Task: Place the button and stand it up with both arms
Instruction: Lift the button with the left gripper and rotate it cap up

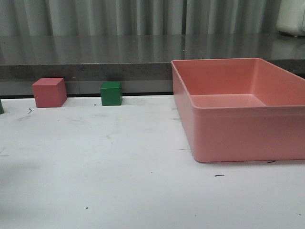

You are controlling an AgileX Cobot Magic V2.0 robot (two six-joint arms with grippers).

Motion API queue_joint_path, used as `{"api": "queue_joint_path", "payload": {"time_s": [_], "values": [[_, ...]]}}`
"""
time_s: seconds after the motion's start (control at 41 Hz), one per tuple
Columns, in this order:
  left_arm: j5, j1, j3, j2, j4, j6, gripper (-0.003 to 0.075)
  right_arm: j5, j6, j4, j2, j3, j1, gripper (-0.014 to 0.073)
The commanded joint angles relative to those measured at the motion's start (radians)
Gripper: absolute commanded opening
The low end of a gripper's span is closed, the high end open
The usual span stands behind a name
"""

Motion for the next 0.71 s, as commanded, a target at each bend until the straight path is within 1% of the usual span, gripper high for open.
{"api": "queue_joint_path", "payload": {"time_s": [0.0, 0.049, 0.146, 0.317, 0.439, 0.488, 0.586, 0.635, 0.684], "values": [[-0.260, -0.021, 0.017, -0.013, 0.004, -0.001, 0.0185, -0.065, -0.006, 0.004, 0.001, -0.026, -0.001, 0.0467], [-0.310, -0.035, 0.030, 0.001, 0.004, -0.001, 0.0185, -0.065, -0.006, 0.004, 0.001, -0.026, -0.001, 0.0467], [-0.364, -0.054, 0.030, 0.049, 0.004, -0.001, 0.0185, -0.065, -0.006, 0.004, 0.001, -0.026, -0.001, 0.0467], [-0.524, -0.089, 0.030, 0.196, 0.004, -0.007, 0.0185, -0.065, -0.006, 0.004, 0.001, -0.026, -0.001, 0.0467], [-0.654, -0.107, 0.030, 0.308, 0.027, -0.105, 0.0185, -0.065, -0.006, 0.004, 0.001, -0.026, -0.001, 0.0467], [-0.705, -0.111, 0.030, 0.350, 0.067, -0.133, 0.0185, -0.065, -0.006, 0.004, 0.001, -0.026, -0.001, 0.0467], [-0.791, -0.111, 0.030, 0.428, 0.143, -0.141, 0.0185, -0.065, -0.006, 0.004, 0.001, -0.026, -0.001, 0.0467], [-0.840, -0.111, 0.030, 0.462, 0.152, -0.143, 0.0185, -0.065, -0.006, 0.004, 0.001, -0.026, -0.001, 0.0467], [-0.891, -0.108, 0.030, 0.495, 0.150, -0.179, 0.0185, -0.065, -0.006, 0.004, 0.001, -0.026, -0.001, 0.0467]]}}
